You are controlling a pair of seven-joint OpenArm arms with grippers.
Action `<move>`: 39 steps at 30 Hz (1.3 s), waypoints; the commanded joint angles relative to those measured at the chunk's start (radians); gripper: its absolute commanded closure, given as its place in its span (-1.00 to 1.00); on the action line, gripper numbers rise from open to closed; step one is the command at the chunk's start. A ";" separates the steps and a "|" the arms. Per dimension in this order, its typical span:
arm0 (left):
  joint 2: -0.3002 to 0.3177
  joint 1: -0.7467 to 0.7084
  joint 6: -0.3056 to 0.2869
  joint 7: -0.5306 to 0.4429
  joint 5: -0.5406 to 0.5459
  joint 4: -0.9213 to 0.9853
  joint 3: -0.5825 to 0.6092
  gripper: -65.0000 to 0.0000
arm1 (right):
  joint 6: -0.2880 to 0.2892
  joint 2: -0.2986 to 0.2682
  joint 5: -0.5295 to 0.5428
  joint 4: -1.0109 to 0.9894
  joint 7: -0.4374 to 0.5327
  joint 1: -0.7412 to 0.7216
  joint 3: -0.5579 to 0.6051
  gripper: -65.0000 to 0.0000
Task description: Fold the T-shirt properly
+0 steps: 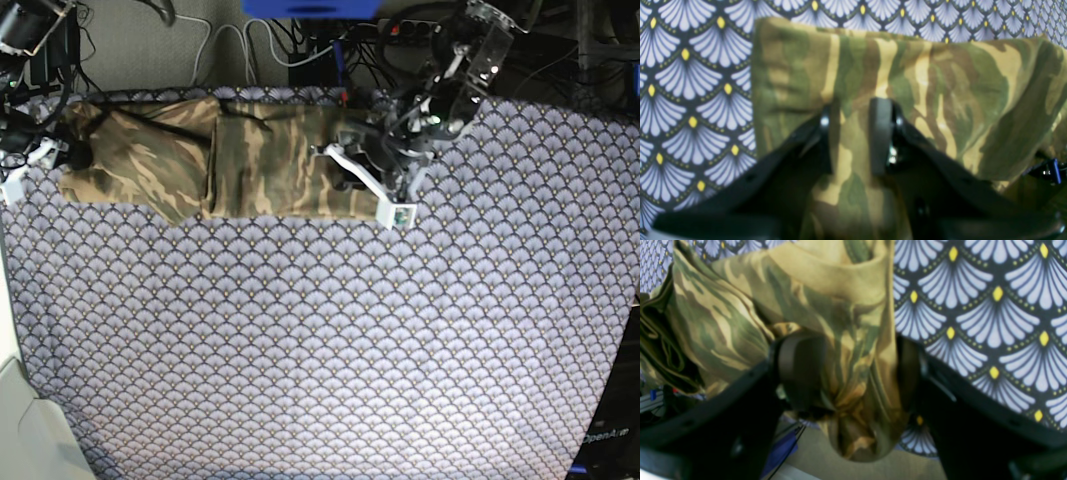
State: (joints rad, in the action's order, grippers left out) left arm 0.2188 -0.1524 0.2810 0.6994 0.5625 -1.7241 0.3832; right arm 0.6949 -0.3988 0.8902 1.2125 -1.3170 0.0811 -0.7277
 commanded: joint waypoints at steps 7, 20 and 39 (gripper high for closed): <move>0.000 0.007 -0.007 -0.016 0.001 -0.021 -0.002 0.53 | 0.003 -0.019 0.071 0.010 -0.077 -0.005 -0.003 -0.20; 0.000 0.007 -0.007 -0.016 0.001 -0.021 0.003 0.53 | 0.003 -0.021 0.169 0.008 -0.079 -0.019 -0.010 -0.19; -0.008 0.007 -0.007 -0.016 0.001 -0.012 -0.002 0.53 | 0.003 -0.047 0.330 0.007 -0.079 0.024 0.029 -0.19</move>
State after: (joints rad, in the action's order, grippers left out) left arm 0.2134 -0.1528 0.2810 0.6998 0.5625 -1.7222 0.3866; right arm 0.6952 -0.4236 1.1866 1.2041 -1.4033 0.1143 -0.6956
